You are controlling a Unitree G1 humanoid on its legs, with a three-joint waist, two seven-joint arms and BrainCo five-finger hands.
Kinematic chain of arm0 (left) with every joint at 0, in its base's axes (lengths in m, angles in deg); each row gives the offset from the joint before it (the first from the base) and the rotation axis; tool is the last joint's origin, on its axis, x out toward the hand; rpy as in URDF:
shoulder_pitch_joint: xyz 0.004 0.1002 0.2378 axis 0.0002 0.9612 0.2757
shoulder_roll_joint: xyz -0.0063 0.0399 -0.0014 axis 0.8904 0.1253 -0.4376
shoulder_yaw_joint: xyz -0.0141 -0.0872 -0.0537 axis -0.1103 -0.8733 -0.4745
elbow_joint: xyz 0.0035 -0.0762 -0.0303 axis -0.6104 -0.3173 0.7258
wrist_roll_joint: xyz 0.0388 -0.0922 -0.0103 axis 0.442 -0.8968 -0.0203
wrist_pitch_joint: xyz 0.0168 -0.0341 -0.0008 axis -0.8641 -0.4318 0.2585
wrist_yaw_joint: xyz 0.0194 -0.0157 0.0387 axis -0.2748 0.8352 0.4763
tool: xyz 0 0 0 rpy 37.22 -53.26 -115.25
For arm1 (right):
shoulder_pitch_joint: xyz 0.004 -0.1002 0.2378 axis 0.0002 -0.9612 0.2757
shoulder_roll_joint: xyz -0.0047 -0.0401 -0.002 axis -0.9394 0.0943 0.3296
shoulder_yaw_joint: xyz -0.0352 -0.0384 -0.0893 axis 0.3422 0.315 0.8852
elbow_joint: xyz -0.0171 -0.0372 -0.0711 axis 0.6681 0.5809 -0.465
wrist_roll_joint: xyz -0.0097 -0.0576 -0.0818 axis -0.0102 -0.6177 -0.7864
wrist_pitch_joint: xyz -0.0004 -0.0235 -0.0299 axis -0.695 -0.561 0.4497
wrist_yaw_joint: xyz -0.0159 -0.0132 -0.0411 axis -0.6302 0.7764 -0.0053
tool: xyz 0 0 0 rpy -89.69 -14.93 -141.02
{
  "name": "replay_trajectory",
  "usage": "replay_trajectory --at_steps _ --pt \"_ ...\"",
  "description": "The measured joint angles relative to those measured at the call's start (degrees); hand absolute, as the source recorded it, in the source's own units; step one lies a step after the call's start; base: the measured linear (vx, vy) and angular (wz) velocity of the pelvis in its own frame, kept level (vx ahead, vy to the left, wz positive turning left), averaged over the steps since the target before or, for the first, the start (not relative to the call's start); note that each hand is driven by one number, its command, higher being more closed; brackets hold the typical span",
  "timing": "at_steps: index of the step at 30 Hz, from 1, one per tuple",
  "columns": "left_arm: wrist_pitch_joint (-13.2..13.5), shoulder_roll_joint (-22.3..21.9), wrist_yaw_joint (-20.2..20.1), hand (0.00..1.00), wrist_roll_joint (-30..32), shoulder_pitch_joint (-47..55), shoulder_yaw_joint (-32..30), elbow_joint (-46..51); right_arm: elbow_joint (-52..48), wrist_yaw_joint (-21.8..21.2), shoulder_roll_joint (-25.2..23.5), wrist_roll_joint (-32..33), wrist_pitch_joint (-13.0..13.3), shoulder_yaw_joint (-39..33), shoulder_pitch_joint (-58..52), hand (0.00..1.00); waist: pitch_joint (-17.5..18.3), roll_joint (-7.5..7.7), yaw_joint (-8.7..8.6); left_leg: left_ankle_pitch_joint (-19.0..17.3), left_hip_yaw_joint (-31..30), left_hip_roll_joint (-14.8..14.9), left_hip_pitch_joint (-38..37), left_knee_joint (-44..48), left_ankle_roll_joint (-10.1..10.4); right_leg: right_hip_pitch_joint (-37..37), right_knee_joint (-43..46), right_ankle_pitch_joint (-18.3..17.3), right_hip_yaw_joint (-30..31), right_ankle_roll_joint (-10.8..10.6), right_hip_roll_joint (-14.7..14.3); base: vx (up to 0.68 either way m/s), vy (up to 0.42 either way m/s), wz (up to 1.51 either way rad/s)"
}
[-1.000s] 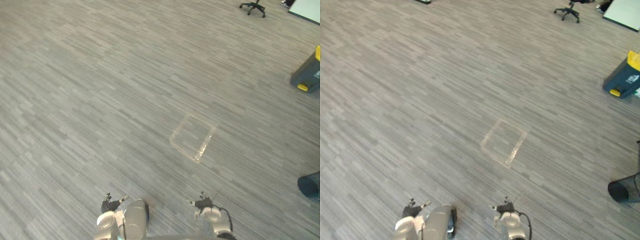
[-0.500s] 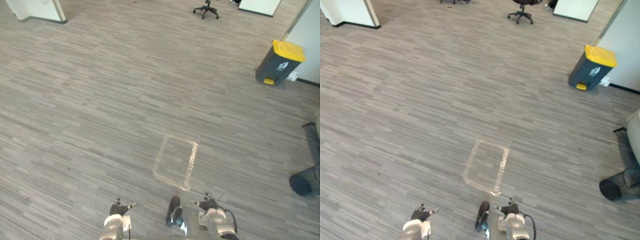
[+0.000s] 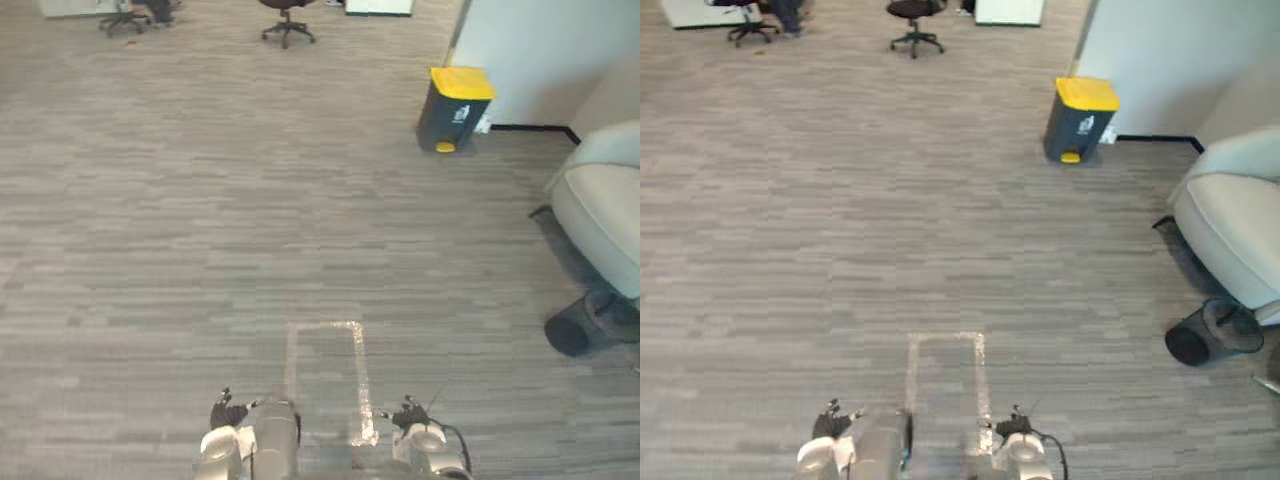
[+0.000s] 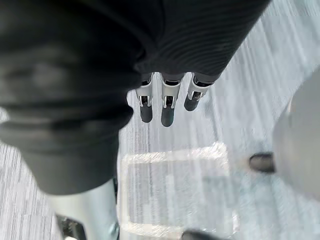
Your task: Organize the slippers on the shoe rack
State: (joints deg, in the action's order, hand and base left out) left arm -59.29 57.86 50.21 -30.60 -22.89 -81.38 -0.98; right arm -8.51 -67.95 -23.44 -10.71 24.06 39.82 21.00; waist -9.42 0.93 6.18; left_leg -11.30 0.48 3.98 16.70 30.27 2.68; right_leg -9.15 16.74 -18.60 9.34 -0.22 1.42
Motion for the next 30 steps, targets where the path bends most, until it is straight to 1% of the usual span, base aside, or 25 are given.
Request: replay_trajectory --at_steps 1,2,3,4,5,6,8,10,11,12,13,14,15,16,17,19,20,21,22,23,25,26,28,29,30 --pt "-0.06 0.56 -0.04 0.0 0.03 -0.04 0.01 -0.1 -0.03 -0.09 -0.02 -0.2 0.12 0.28 0.12 0.0 0.49 0.85 0.1 -1.74 2.44 -0.11 -1.56 0.1 -1.06 2.09 4.49 0.69 0.45 -1.24 1.07 0.4 0.317 -1.0" --pt "-0.3 0.77 -0.03 0.0 0.04 -0.11 0.07 -0.27 -0.07 -0.14 -0.02 -0.28 0.17 0.26 0.13 0.0 0.5 0.97 0.08 -2.28 3.6 -0.08 -2.54 0.05 -1.14 3.3 7.61 1.04 0.39 -1.9 1.4 0.34 0.314 -1.05" --pt "-0.33 1.12 -0.02 0.0 0.02 -0.3 0.09 -1.17 -0.02 -0.17 0.03 -0.32 0.17 0.14 0.0 0.0 0.06 0.9 0.03 -3.56 6.28 -0.07 -5.61 -0.41 -2.46 7.45 17.75 2.52 -0.66 -4.57 2.37 0.31 0.274 -0.89" --pt "-0.43 1.32 -0.01 0.0 0.0 -0.36 0.1 -1.49 0.06 -0.27 0.03 -0.34 0.16 0.12 -0.21 0.0 -0.24 1.35 -0.01 -4.25 8.2 -0.24 -8.25 -1.26 -2.95 10.14 24.5 3.21 -2.68 -5.7 3.68 0.37 0.297 -1.05" --pt "-0.47 1.55 0.01 0.0 -0.01 -0.33 0.26 -2.13 0.05 -0.38 0.04 -0.39 0.14 0.08 -0.93 0.0 -0.47 1.2 -0.27 -4.77 10.56 -0.58 -12.38 -3.3 -3.31 13.67 32.19 2.96 -8.06 -5.26 6.0 0.31 0.213 -0.72" --pt "-0.49 1.64 0.03 0.0 -0.02 -0.31 0.32 -2.27 -0.38 -0.42 0.05 -0.52 0.22 0.06 -0.97 0.0 -0.35 1.38 -0.41 -4.84 11.63 -0.62 -13.92 -4.27 -3.39 14.98 33.58 2.78 -10.11 -4.93 6.8 0.3 0.161 -0.69" --pt "-0.45 1.88 -0.03 0.0 0.0 -0.48 1.22 -3.14 0.09 -0.6 0.06 -0.54 0.55 0.04 -0.7 0.0 -0.29 1.3 -1.17 -4.7 15.14 -0.05 -19.52 -9.9 -3.33 18.48 30.73 1.21 -22.62 -2.11 8.82 0.25 0.105 -0.69" --pt "-0.41 1.89 -0.08 0.0 0.02 -0.41 1.36 -3.92 0.16 -0.63 0.18 -0.72 0.59 -0.12 -0.49 0.0 -0.24 0.91 -1.23 -4.66 17.48 0.47 -22.16 -12.41 -3.26 19.46 24.37 1.42 -28.96 -1.76 8.74 0.24 0.052 -0.67" --pt "-0.41 2.24 -0.13 0.0 0.02 -0.4 1.74 -4.81 0.27 -0.68 0.49 -1.64 0.62 -0.6 -0.3 0.0 -0.2 0.79 -1.47 -4.66 19.18 0.47 -24.11 -13.76 -3.25 19.81 17.41 2.95 -33.13 -0.8 8.35 0.32 0.027 -0.59" --pt "-0.41 2.64 -0.17 0.0 0.02 -0.56 2.55 -5.48 0.3 -0.69 0.5 -2.36 0.62 -1.25 -0.13 0.0 -0.2 0.8 -1.62 -4.67 19.51 0.2 -24.89 -14.13 -3.23 19.76 12.81 4.98 -34.3 -0.31 7.54 0.42 -0.003 -0.55" --pt "-0.48 3.51 -0.34 0.0 0.13 -0.72 3.57 -6.22 0.56 -0.68 0.47 -2.75 0.59 -2.11 -0.09 0.0 -0.06 1.5 -2.06 -4.78 19.06 -1.07 -25.25 -14.07 -3.06 18.77 3.99 11.92 -33.52 1.69 6.15 0.39 -0.059 -0.27" --pt "-0.58 3.08 -0.32 0.0 0.49 -1.03 3.48 -6.86 0.65 -0.65 0.66 -2.73 0.68 -2.48 0.32 0.0 -0.22 1.04 -2.57 -5.27 17.48 -1.11 -26.1 -13.96 -2.37 17.9 3.18 13.95 -32.7 5.37 5.37 0.43 -0.07 -0.27" --pt "-0.6 2.1 -0.39 0.0 0.77 -0.68 3.25 -6.83 0.88 -0.62 1.21 -2.71 0.67 -3.38 0.39 0.0 -0.16 -0.69 -2.7 -5.26 15.95 -0.09 -26.63 -13.32 -2.31 16.61 1.73 13.82 -32.55 5.36 4.16 0.27 -0.05 -0.2" --pt "-0.59 1.73 -0.32 0.0 0.96 -0.66 3.13 -6.76 0.96 -0.64 1.38 -2.71 0.69 -3.81 0.37 0.0 -0.2 -1.08 -2.69 -5.34 15.81 0.2 -26.71 -12.82 -2.22 16.1 1.1 13.65 -32.48 5.26 3.71 0.29 -0.072 -0.26" --pt "-0.57 0.67 -0.44 0.0 1.25 -0.72 2.84 -6.53 0.87 -0.61 1.72 -2.69 0.75 -4.22 0.48 0.0 -0.51 -2.36 -2.74 -5.86 15.86 2.0 -25.89 -7.95 -1.36 13.99 -0.86 13.22 -32.16 5.18 1.92 0.24 -0.092 -0.22" --pt "-0.55 0.24 -0.79 0.0 1.26 -0.57 2.28 -4.94 0.71 -0.61 1.93 -2.64 1.07 -3.52 0.21 0.0 -0.95 -3.58 -2.69 -4.63 13.72 6.19 -19.95 10.95 -1.6 10.61 -2.95 11.99 -30.37 5.6 -1.4 0.24 -0.089 -0.36" --pt "-0.51 0.11 -0.76 0.0 1.23 -0.1 2.27 -4.42 0.69 -0.58 1.95 -2.61 1.07 -3.2 0.15 0.0 -0.8 -3.96 -2.57 -3.26 12.82 7.1 -18.4 15.23 -2.13 9.85 -3.2 11.77 -29.52 5.9 -2.34 0.21 0.0 -1.0" --pt "-0.37 0.02 -0.82 0.0 1.24 0.53 2.14 -3.47 1.0 -0.41 1.93 -2.54 0.88 -2.09 0.36 0.0 -0.52 -4.18 -1.63 -4.98 9.72 8.22 -14.31 22.19 -2.11 8.7 -2.96 10.31 -25.86 6.21 -3.91 0.22 0.023 -1.08" --pt "-0.34 -0.23 -0.81 0.0 1.23 0.59 2.14 -3.26 1.06 -0.4 1.9 -2.54 0.87 -2.03 0.35 0.0 -0.47 -4.2 -1.53 -5.9 9.07 7.98 -13.54 21.8 -2.05 8.45 -3.04 10.13 -24.32 6.15 -4.3 0.23 0.054 -1.55" --pt "-0.3 -0.78 -0.78 0.0 1.17 0.56 1.8 -2.72 1.14 -0.36 1.87 -2.52 0.83 -1.95 0.36 0.0 -0.58 -3.94 -1.38 -7.69 6.82 6.15 -12.05 18.73 -1.73 7.91 -3.12 9.95 -20.83 5.89 -4.7 0.21 0.059 -1.47" --pt "-0.14 -1.14 -0.43 0.0 1.05 0.59 1.74 -2.1 1.24 -0.24 1.92 -2.41 0.52 -1.98 0.18 0.0 -0.54 -3.74 -0.52 -8.6 1.11 3.06 -10.71 10.48 -1.13 8.16 -3.07 9.95 -16.16 5.25 -4.67 0.19 0.123 -1.51" --pt "-0.01 -1.36 -0.17 0.0 1.02 0.57 1.71 -2.09 1.42 -0.18 1.93 -2.15 0.43 -1.95 0.17 0.0 -0.49 -3.74 -0.24 -8.54 -6.02 0.17 -10.82 3.27 -0.9 8.22 -3.0 9.72 -12.76 4.67 -4.82 0.15 0.174 -1.3" --pt "-0.02 -1.55 -0.15 0.0 0.97 0.6 1.72 -2.13 1.42 -0.18 1.96 -1.99 0.4 -1.7 0.12 0.0 -0.21 -4.18 -0.07 -7.42 -16.39 -2.05 -11.18 -4.4 -0.48 8.38 -2.37 9.2 -8.32 3.53 -5.57 0.15 0.186 -1.38" --pt "0.17 -1.8 -0.13 0.0 0.66 0.85 1.54 -2.14 1.47 -0.22 1.92 -1.99 0.35 -1.57 -0.06 0.0 0.48 -4.87 0.24 -3.62 -16.91 -2.29 -12.76 -5.5 1.92 8.74 -0.82 8.44 -5.23 2.37 -6.18 0.21 0.234 -1.3" --pt "0.19 -1.48 -0.12 0.0 0.52 1.18 1.22 -2.27 1.43 -0.2 1.61 -2.02 0.27 -1.61 -0.42 0.0 0.91 -4.63 0.23 -3.83 -14.08 -1.95 -13.05 -5.5 1.49 8.65 -0.88 8.64 -3.68 1.34 -6.0 0.26 0.297 -1.22"
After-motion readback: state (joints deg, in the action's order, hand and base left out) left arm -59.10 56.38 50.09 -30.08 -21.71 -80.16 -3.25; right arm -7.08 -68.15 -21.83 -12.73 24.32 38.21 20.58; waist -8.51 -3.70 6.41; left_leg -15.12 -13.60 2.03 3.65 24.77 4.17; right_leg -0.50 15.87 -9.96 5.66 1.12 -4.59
